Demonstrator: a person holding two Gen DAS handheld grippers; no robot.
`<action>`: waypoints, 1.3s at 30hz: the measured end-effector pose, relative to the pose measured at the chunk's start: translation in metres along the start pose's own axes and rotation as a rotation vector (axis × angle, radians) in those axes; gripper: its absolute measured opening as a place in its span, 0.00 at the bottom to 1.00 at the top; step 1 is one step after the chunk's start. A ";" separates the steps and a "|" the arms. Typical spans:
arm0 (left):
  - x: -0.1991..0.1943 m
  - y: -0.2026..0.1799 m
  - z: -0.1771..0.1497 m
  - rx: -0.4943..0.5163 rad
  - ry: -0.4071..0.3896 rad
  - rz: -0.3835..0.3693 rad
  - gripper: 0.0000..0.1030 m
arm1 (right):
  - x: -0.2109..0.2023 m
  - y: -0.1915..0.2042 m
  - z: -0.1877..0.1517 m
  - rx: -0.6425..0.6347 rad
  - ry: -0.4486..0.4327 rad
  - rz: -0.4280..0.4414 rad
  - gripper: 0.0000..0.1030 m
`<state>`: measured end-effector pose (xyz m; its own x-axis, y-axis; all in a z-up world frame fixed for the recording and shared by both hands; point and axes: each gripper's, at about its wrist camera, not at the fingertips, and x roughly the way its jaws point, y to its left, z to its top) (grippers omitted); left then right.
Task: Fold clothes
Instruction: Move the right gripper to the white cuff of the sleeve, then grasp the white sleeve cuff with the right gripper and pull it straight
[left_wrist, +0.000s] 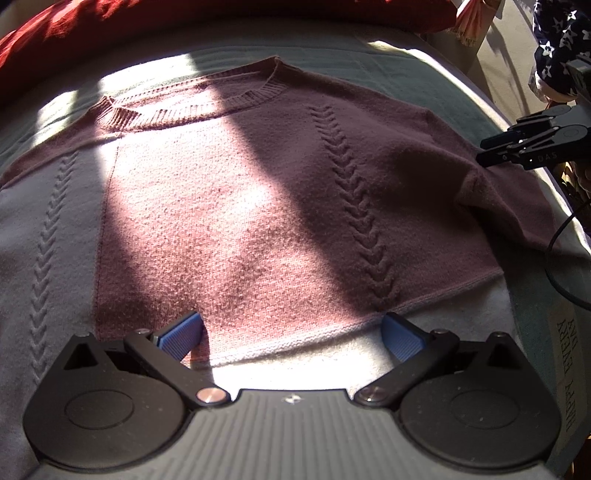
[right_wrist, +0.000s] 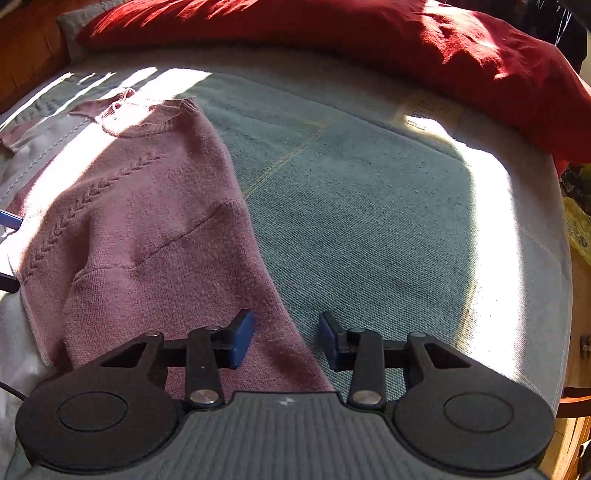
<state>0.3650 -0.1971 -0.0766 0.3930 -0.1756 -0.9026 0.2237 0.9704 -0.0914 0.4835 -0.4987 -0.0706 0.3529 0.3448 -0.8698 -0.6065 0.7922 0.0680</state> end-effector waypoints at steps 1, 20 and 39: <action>0.000 0.000 0.000 0.001 0.002 0.000 0.99 | 0.000 0.003 0.000 -0.012 0.012 0.007 0.38; -0.005 0.008 0.015 -0.056 0.014 -0.005 0.99 | -0.001 0.011 0.022 -0.115 0.035 -0.280 0.00; 0.003 0.004 0.016 0.034 0.029 0.020 0.99 | -0.098 -0.044 -0.117 0.363 0.086 -0.293 0.49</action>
<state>0.3812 -0.1969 -0.0728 0.3718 -0.1508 -0.9160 0.2462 0.9674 -0.0593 0.3928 -0.6262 -0.0456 0.4027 0.0495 -0.9140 -0.1965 0.9799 -0.0336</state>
